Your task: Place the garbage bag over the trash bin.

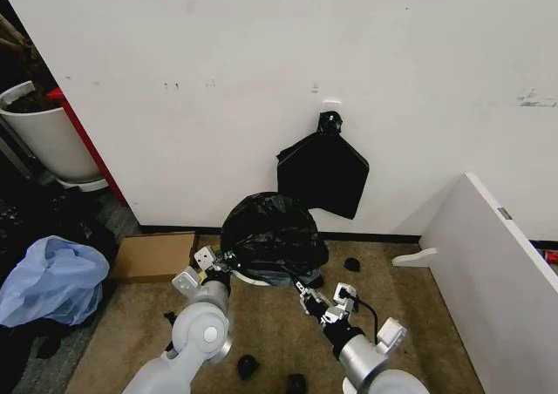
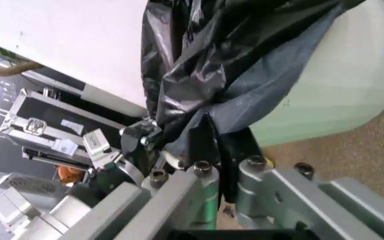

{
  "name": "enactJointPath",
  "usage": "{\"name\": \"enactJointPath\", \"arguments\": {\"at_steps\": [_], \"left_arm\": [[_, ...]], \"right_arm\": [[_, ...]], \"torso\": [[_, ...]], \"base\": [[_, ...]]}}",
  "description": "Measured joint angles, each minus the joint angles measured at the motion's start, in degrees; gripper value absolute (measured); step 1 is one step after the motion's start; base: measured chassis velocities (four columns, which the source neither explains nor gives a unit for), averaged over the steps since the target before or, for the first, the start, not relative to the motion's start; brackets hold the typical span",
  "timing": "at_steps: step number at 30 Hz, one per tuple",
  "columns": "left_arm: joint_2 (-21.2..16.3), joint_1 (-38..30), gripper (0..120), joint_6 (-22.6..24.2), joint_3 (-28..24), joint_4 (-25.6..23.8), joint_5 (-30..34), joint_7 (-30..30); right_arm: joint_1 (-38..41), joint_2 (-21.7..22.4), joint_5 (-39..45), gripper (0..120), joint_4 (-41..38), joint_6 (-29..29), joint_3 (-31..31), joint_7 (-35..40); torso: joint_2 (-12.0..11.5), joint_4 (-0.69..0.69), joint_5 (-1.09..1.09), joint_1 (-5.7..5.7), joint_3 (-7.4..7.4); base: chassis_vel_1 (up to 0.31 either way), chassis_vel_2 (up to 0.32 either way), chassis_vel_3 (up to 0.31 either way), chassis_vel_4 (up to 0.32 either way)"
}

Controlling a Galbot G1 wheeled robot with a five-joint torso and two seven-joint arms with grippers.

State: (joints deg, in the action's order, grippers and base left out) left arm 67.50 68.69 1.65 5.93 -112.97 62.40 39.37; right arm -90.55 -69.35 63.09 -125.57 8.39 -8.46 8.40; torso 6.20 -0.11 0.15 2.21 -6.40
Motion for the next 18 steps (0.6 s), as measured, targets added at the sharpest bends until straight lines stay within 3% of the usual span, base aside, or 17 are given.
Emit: {"name": "enactJointPath", "arguments": {"at_steps": [5,18], "left_arm": [[0.6,-0.5,1,-0.2,-0.3,0.3,-0.3,0.2],[1.1,-1.3,1,-0.1,-0.3,-0.9,2.3,1.8]], "right_arm": [[-1.3,0.5,-1.2,0,-0.3,0.4,0.7,-0.1],[-2.0,1.8,-15.6,0,4.9,1.7,7.4,-1.3]], "torso": [[0.0,0.0,0.0,0.0,0.0],[0.0,-0.01,0.0,0.0,0.0]], "base": [[0.0,0.0,0.0,0.0],[0.0,0.0,0.0,0.0]]}}
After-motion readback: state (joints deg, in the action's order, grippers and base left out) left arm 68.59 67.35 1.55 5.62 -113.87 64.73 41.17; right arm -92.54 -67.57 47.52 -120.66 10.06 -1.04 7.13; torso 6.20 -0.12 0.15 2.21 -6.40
